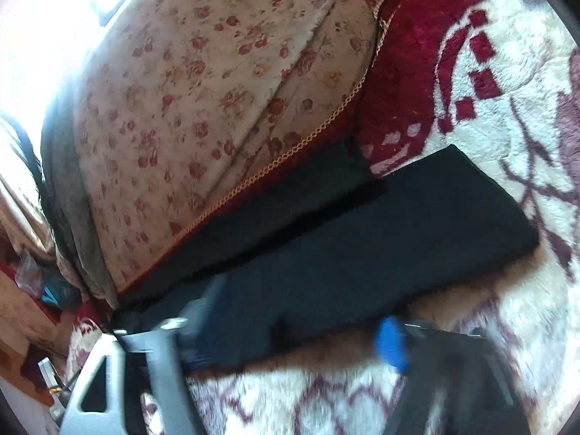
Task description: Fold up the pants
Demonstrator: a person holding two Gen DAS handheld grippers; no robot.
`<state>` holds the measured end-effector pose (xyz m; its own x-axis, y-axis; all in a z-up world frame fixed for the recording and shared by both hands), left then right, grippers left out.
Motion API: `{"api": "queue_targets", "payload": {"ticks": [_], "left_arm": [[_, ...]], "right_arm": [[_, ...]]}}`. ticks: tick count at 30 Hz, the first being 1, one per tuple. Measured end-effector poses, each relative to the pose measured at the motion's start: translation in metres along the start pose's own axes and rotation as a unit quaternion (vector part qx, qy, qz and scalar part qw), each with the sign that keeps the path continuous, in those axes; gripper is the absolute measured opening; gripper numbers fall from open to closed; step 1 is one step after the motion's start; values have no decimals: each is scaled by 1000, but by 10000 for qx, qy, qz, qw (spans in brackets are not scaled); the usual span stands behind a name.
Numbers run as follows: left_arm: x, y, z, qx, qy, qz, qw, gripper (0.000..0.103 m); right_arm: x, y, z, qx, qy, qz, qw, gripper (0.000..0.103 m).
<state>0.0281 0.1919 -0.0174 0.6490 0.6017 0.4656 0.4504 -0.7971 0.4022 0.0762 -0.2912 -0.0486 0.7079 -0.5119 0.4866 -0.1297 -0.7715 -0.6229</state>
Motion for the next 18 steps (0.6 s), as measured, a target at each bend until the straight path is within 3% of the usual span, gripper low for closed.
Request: {"api": "queue_targets", "payload": {"ticks": [1, 2, 4, 7, 11, 18], "left_arm": [[1, -2, 0, 39, 6, 2, 10000, 44], [2, -4, 2, 98, -32, 26, 9999, 17], [3, -11, 5, -43, -149, -40, 9999, 14], [3, -9, -1, -117, -101, 96, 9998, 10], [4, -3, -18, -195, 87, 337, 9992, 9], [8, -10, -48, -361, 186, 336, 9986, 8]], "right_arm": [[2, 5, 1, 37, 38, 151, 9999, 29], [4, 8, 1, 103, 73, 250, 9996, 25], [4, 11, -2, 291, 140, 350, 9989, 13], [4, 6, -8, 426, 217, 201, 9987, 8], [4, 1, -16, 462, 297, 94, 9984, 7], [-2, -7, -37, 627, 322, -99, 9975, 6]]}}
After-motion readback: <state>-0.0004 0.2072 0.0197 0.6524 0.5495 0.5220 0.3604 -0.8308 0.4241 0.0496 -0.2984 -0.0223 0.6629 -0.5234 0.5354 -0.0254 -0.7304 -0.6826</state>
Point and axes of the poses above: each gripper's, at about its wrist camera, not at the fingertips, and z roughly the way its jaws point, y to its right, x to its top, the point moved 4 cm from there along z, roughly the way its jaws point, and after that the axes turned 1 degree about -y, right-handed, at the moved point
